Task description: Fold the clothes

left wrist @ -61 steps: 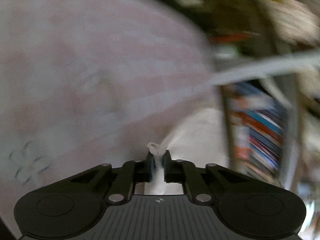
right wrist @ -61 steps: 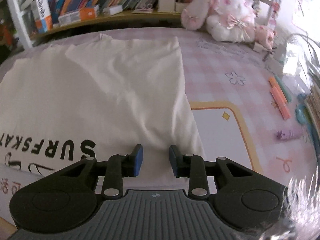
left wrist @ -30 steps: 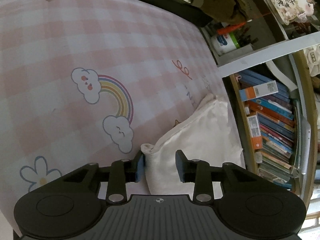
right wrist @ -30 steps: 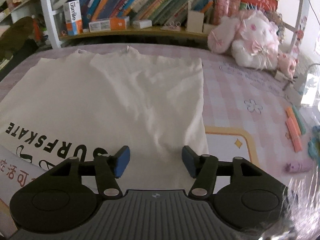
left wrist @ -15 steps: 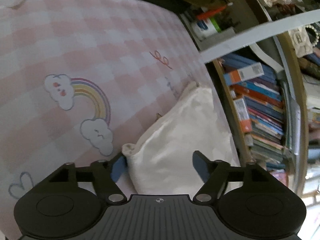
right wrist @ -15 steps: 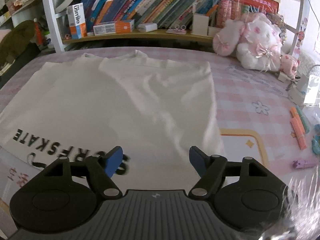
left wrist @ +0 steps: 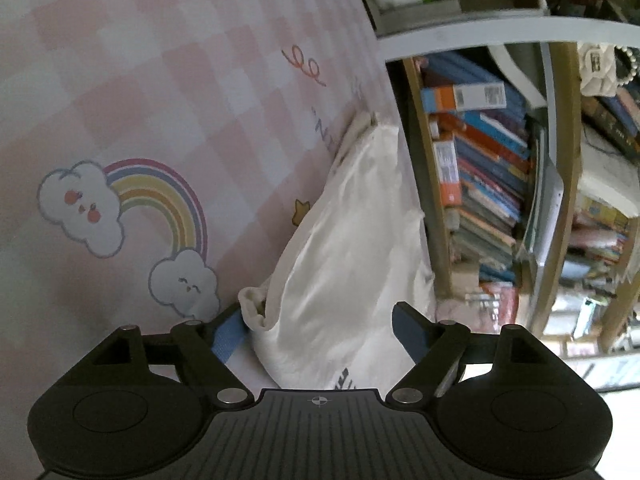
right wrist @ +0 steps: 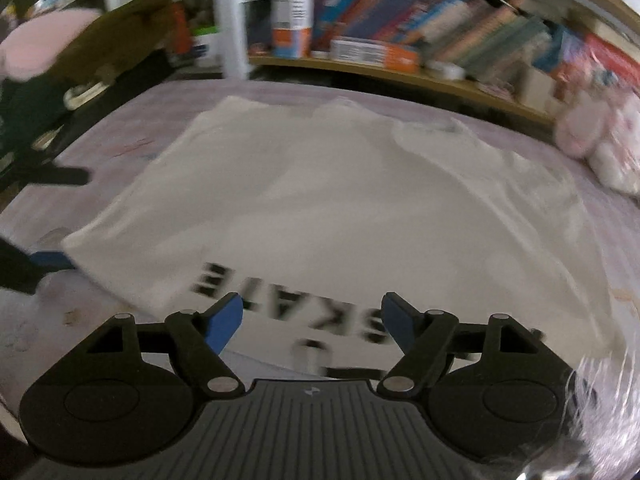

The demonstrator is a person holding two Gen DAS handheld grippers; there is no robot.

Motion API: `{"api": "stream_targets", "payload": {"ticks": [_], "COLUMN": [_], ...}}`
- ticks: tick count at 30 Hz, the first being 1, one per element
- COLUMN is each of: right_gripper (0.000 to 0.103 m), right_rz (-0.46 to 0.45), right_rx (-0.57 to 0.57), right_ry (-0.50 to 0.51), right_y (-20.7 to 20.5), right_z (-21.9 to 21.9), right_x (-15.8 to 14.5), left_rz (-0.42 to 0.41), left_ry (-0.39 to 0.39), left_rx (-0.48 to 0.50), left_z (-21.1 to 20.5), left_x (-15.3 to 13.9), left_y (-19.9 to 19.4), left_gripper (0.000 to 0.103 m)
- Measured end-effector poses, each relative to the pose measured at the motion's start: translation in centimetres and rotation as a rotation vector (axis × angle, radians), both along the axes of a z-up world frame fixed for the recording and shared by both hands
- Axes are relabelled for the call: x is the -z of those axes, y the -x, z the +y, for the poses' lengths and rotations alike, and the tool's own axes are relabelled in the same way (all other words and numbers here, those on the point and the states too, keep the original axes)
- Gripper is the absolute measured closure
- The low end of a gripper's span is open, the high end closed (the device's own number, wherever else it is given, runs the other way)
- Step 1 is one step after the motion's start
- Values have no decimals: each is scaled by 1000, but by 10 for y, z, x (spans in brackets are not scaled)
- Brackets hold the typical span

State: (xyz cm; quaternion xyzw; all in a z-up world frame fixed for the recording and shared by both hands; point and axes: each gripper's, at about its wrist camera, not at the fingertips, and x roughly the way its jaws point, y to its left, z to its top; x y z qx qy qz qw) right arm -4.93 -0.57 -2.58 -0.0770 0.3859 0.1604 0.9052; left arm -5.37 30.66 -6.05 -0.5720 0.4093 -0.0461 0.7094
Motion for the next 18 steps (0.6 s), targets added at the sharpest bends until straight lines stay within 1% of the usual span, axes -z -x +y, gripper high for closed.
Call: {"api": "stream_targets", "payload": {"ticks": [4,9,13,14,16,18], "right_gripper": [28,32,43,45,50,51], "right_rz": [-12,1,38,46,59,70], "right_rx": [-107,-293,-428,-451,-482,-495], "right_ry": [21,46,91,109,140,163], "right_y": [3,5,9,10,12,13], "right_z": [40,91,125,132,142,150], "right_x": [-4,-7,-2,0,4,9], "left_rz": [15,30,60,64,70,76], "left_ry": [43,80,93,94,95,92], "left_rx": [38,54,53,53,54,56], "left_z": [6,8,9,9,9,8], "left_x": [5,9,9,9,8,7], "left_y": [-6,-8,-12,-12,-13,-13], "left_gripper": [20,18,18,17,16,16]}}
